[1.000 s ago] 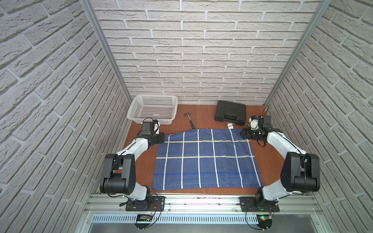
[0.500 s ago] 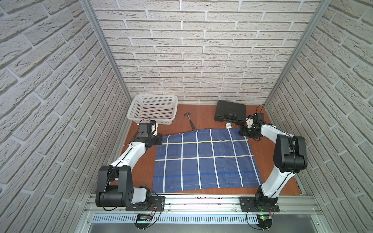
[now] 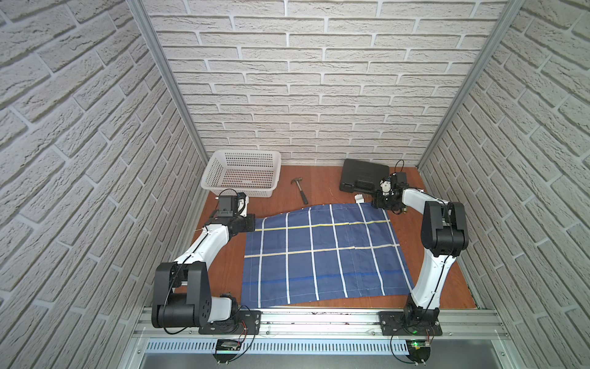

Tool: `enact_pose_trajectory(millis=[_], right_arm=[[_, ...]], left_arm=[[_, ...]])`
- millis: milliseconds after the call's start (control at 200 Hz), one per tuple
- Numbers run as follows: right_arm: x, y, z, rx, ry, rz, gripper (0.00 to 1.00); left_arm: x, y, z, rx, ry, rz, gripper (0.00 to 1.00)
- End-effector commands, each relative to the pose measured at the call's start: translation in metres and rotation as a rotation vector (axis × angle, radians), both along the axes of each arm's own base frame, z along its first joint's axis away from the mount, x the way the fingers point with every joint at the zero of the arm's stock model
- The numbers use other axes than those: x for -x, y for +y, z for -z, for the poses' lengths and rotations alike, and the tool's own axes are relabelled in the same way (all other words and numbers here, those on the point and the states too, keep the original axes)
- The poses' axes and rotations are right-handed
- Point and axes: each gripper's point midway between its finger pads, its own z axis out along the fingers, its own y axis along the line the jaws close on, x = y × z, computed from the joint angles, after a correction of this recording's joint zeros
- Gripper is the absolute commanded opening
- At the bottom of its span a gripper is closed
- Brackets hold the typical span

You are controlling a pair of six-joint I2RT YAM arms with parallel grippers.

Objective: Roll up the pillowcase
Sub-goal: Fold the pillowcase at the center of the board.

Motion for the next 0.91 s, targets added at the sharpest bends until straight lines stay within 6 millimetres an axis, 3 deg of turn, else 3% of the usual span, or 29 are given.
enact_pose_trajectory(millis=[0,265,460,600,630,900], right_arm=[[0.013,0.008,0.023,-0.024,0.082,-0.034,0.63],[0.010,0.012,0.021,-0.034,0.067,-0.059,0.31],[0.004,0.017,-0.001,-0.044,-0.005,-0.092,0.06],[0.003,0.016,-0.026,-0.023,-0.063,-0.108,0.02],[0.001,0.016,-0.045,-0.014,-0.107,-0.116,0.02],[0.012,0.025,-0.117,0.011,-0.326,-0.190,0.02]], left_arm=[[-0.002,0.003,-0.005,-0.004,-0.011,0.006,0.00],[-0.003,0.004,0.001,-0.003,0.013,0.015,0.00],[-0.008,0.006,0.001,-0.009,0.014,0.019,0.00],[-0.014,0.010,-0.009,-0.022,-0.001,0.025,0.00],[-0.015,0.012,-0.012,-0.028,-0.006,0.024,0.00],[-0.036,0.032,-0.050,-0.109,-0.135,0.020,0.00]])
